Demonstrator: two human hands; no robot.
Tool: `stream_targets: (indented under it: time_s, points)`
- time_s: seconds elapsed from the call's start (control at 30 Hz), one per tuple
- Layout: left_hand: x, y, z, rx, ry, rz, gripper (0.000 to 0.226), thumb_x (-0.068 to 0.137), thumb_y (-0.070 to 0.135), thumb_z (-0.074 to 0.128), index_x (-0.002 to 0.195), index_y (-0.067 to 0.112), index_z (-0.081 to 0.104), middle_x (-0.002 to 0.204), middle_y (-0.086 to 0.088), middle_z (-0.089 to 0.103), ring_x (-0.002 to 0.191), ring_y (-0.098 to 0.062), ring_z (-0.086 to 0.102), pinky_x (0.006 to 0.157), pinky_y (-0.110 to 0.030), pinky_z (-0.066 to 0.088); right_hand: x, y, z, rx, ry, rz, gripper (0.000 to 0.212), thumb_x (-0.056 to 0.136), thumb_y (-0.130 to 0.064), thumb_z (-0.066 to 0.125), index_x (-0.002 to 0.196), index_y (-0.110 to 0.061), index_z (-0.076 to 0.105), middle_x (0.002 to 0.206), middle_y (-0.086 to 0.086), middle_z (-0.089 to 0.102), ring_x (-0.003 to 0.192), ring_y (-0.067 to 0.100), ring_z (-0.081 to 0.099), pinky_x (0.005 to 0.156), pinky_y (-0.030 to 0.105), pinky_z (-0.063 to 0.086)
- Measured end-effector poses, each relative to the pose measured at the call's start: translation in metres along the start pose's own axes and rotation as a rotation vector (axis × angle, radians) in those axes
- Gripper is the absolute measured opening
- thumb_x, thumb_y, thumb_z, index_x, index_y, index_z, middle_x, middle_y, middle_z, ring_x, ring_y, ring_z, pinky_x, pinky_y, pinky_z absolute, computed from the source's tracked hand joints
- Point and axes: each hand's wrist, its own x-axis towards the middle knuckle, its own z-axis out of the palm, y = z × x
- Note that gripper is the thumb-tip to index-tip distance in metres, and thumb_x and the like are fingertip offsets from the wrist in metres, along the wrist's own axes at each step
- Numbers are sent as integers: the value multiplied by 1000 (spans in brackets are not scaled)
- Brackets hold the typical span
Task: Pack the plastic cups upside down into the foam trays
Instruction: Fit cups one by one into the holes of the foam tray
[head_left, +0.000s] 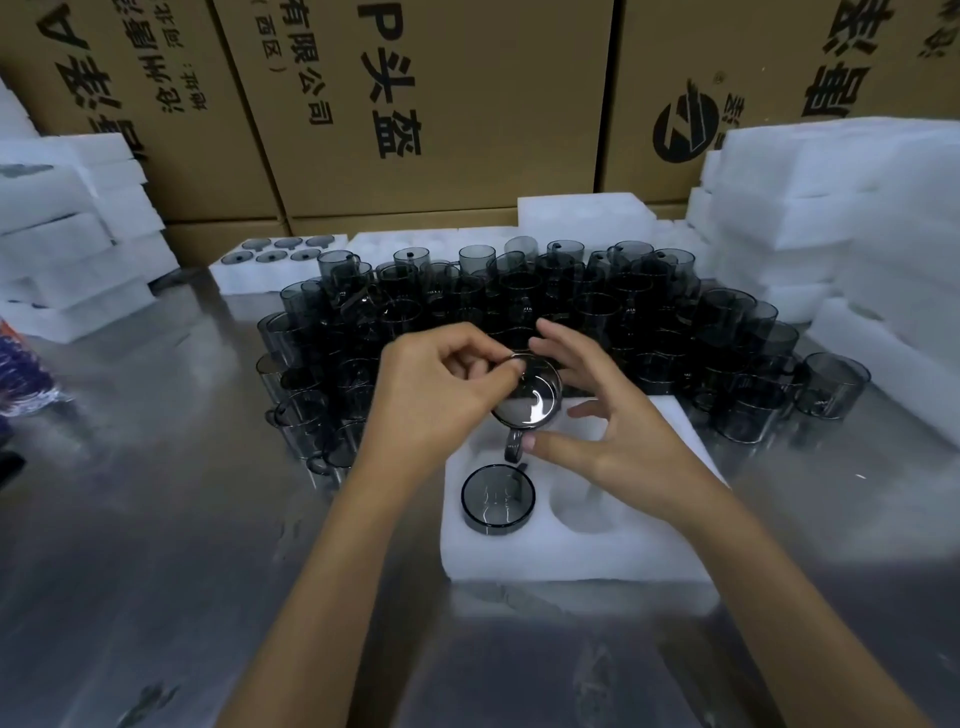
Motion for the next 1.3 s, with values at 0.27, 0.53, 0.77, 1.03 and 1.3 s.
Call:
stream_targets:
  time_s: [0.27,0.53,0.77,1.03,1.3]
  points:
    - [2,2,-5,-294,-149,-117,16,94,12,65,102,20,77,80,7,69,66,-2,58,51,-20,46,2,-3,-1,27,216,-117,63,79,-9,84,133,-27,56,121,-17,65,113,12,63,102,37,49]
    - [0,-4,-1,-228,-384,-138,49,72,26,80,117,38,63,114,14,64,105,-12,66,88,-37,58,4,1,-5,128,288,-114,60,79,-6,83,123,-27,49,127,-14,64,122,11,59,103,41,48]
    - [-2,-4,2,-160,-405,-66,60,72,25,81,122,47,58,120,16,59,109,-6,61,82,-32,56,1,1,-4,67,248,-83,54,79,-18,84,124,-28,55,118,-18,66,121,6,59,99,26,44]
    - [3,-15,-11,-61,-399,-177,45,78,33,84,118,42,66,116,13,68,104,2,64,88,-21,53,1,5,5,-173,143,91,46,62,-69,72,103,-49,66,102,-28,65,104,-4,52,78,4,36]
    - [10,-27,-31,-86,-377,-257,48,70,20,89,112,26,68,108,7,74,100,-12,71,88,-28,56,1,14,6,-204,6,96,56,93,-39,64,145,-47,43,136,-20,57,128,-10,42,106,10,33]
